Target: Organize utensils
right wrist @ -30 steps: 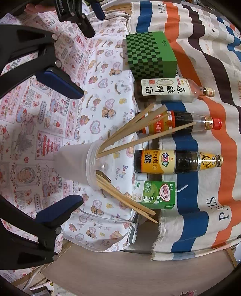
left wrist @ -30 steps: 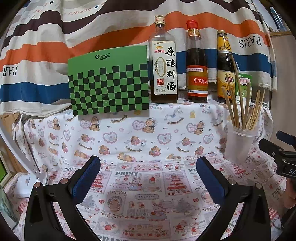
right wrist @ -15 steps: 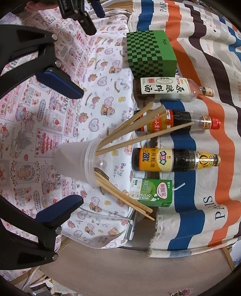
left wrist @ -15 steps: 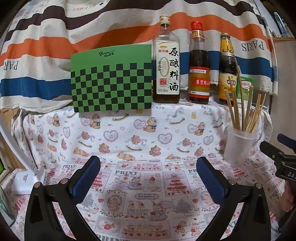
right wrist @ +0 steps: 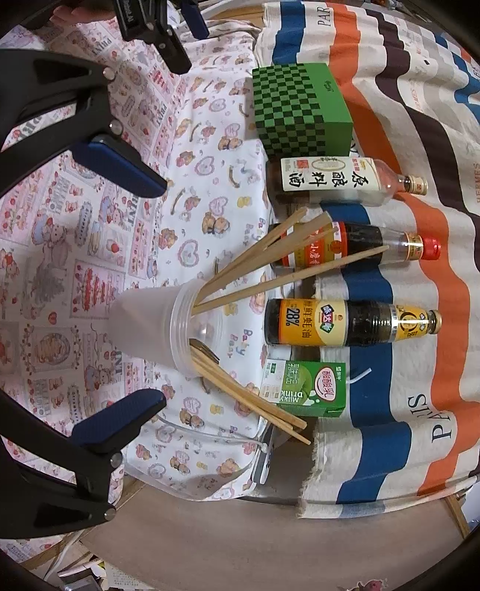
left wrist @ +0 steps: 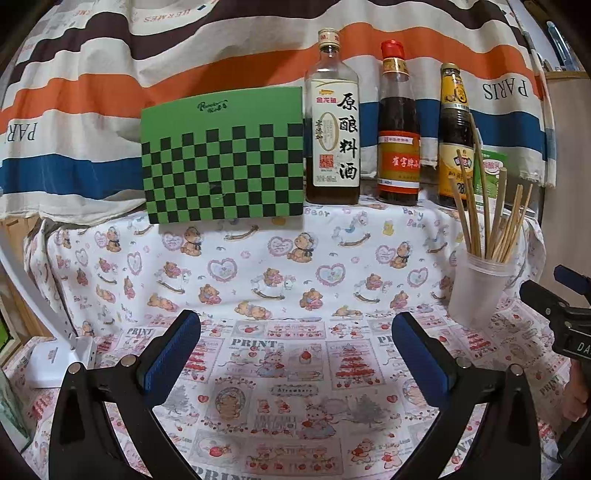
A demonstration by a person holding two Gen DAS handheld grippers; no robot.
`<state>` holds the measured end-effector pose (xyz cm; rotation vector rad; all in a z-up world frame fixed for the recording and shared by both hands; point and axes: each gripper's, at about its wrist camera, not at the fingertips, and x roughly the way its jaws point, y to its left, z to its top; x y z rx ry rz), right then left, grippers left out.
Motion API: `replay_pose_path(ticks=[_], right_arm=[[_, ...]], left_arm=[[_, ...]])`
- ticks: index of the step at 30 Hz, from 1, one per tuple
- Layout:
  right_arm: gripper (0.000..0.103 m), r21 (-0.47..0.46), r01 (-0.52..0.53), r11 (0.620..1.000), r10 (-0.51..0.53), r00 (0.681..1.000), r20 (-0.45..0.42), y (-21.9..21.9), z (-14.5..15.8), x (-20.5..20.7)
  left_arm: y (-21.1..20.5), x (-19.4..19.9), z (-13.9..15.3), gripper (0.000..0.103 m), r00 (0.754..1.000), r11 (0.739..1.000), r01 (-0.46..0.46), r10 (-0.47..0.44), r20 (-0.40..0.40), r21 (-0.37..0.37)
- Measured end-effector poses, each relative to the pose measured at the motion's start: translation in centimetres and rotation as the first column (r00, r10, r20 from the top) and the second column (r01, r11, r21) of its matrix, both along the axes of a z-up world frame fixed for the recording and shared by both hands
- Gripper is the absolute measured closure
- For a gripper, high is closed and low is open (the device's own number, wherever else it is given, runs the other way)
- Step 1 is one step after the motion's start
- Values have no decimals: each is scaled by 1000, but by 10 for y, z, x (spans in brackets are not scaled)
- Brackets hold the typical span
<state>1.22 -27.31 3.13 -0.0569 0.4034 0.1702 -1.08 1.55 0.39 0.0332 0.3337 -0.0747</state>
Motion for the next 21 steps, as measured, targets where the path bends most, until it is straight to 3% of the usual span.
replay_pose_path(ticks=[21], right_arm=[[0,1,-8,1000,8,1000,-3,1,0,0]], left_arm=[[2,2,-1,0,1000,1000,-6,6,-13,-3]])
